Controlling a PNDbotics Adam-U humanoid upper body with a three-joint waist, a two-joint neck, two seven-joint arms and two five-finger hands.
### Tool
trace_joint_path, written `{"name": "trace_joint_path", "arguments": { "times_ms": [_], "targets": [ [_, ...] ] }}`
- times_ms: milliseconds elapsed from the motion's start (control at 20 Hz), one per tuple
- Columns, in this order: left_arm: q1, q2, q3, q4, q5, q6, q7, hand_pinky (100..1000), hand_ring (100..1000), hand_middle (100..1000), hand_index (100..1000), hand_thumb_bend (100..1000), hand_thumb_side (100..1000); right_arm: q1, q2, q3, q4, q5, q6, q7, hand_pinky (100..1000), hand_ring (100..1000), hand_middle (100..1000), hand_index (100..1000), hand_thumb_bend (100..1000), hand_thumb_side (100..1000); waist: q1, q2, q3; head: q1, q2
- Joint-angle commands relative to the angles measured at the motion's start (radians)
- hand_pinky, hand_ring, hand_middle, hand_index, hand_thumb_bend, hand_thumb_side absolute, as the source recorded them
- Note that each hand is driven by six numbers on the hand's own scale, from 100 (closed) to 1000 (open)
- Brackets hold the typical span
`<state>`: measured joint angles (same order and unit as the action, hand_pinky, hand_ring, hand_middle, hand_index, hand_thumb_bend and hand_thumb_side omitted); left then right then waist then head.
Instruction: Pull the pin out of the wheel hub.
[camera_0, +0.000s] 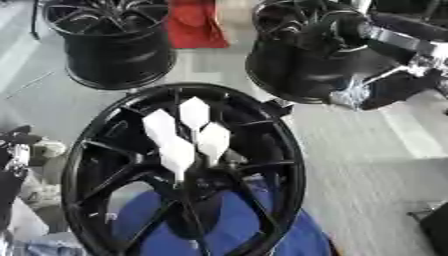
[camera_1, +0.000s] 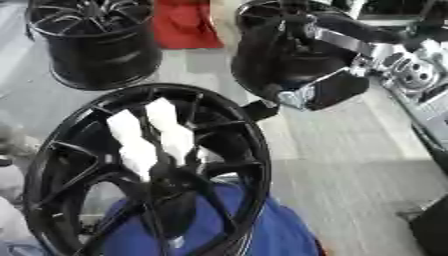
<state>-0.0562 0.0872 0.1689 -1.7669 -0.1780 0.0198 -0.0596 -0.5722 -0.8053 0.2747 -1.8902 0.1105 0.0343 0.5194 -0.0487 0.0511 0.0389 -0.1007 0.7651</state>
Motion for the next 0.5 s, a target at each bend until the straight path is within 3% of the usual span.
{"name": "trace_joint_path", "arguments": {
  "times_ms": [50, 500],
  "targets": [
    [-0.009, 0.02, -0.007, -0.009, -0.006, -0.002, -0.006, 621, 666, 656, 818, 100, 680, -0.062, -0.048, 0.04, -0.013, -0.022, 0.0, 0.077, 754, 807, 853, 931, 316, 233, -0.001, -0.005, 0.006, -0.005, 0.005],
    [-0.016, 0.028, -0.01, -0.012, -0.007, -0.003, -0.009, 621, 666, 656, 819, 100, 680, -0.198, -0.017, 0.125, 0.029, -0.02, -0.025, 0.238, 829, 879, 880, 933, 336, 224, -0.01, 0.005, 0.038, -0.01, 0.005]
  ]
}}
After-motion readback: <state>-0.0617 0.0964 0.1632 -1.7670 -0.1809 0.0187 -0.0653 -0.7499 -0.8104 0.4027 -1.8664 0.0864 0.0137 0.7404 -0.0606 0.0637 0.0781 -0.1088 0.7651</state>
